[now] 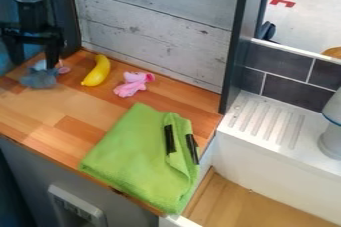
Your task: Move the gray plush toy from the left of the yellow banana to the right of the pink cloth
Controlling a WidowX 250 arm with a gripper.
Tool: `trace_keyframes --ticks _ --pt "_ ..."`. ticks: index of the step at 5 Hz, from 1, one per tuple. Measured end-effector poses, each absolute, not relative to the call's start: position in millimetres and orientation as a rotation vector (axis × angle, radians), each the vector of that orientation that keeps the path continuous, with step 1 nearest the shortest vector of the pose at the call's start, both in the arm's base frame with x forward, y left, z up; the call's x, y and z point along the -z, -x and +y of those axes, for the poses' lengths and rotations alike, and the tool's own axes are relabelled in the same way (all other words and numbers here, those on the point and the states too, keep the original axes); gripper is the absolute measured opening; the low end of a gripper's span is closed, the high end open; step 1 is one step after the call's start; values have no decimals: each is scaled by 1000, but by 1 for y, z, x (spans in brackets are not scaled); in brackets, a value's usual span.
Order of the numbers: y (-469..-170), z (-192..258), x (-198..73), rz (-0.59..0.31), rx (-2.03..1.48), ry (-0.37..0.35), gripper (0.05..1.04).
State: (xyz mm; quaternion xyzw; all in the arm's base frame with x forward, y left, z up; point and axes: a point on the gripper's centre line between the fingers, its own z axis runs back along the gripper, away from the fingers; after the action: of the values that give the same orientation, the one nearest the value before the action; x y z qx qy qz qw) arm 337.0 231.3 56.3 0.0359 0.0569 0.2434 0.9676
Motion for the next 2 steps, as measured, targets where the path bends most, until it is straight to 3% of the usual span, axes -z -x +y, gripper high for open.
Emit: trace_keyframes --ticks 2 --pt "-351 239 -28 188 -481 -43 1001"
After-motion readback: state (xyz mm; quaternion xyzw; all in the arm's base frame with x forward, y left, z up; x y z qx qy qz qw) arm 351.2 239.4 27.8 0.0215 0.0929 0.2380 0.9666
